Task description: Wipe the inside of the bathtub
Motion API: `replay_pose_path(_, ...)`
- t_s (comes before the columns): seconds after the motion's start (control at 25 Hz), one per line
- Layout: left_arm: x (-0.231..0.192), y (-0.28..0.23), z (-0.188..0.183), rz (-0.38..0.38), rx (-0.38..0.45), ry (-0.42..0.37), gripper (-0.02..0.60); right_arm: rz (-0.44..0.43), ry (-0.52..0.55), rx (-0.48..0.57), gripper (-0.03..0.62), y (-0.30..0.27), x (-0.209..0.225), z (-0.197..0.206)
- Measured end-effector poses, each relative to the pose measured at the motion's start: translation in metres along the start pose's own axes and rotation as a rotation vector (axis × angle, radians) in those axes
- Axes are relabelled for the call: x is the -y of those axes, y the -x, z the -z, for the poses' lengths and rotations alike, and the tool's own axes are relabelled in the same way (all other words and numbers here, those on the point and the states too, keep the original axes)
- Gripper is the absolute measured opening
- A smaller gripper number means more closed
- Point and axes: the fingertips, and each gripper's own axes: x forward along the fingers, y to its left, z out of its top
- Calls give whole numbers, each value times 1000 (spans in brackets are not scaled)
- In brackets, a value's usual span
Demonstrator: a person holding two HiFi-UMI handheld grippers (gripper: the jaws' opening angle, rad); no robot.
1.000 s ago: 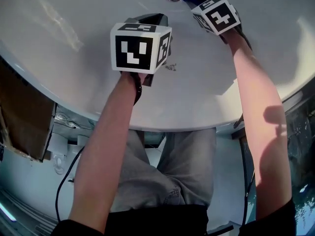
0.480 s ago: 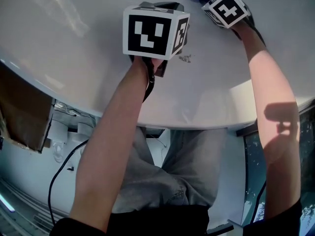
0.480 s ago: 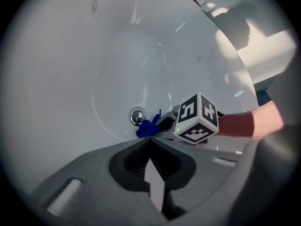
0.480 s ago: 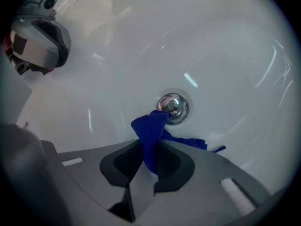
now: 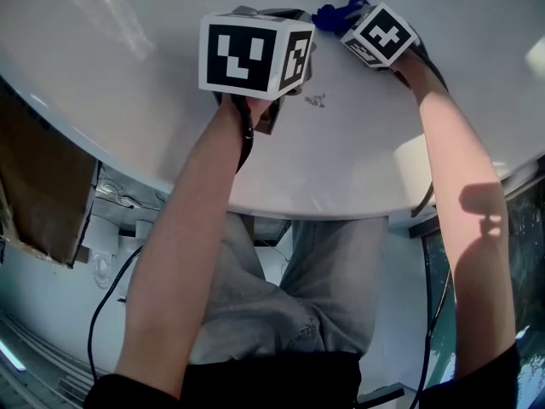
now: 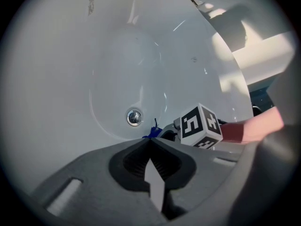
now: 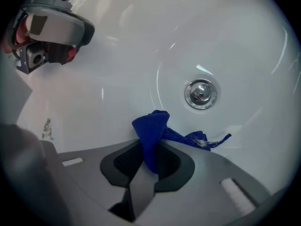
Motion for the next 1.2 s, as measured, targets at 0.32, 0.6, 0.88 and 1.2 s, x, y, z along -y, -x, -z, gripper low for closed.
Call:
replay_pose_path(0.32, 17, 17, -2, -1, 20, -42, 2, -74, 36, 40, 64, 26, -42, 7)
replay_pose_path(0.6, 32, 38, 14, -24, 27, -76, 2, -120, 83, 18, 64, 48, -76, 17)
replay_pose_path(0.88, 58, 64, 32, -11, 39, -89, 2, -170, 159, 9, 64, 72, -127, 29)
replay_pose_path(1.2, 78, 79, 52, 14, 16, -90, 2, -221, 157, 56, 64, 101, -176, 36)
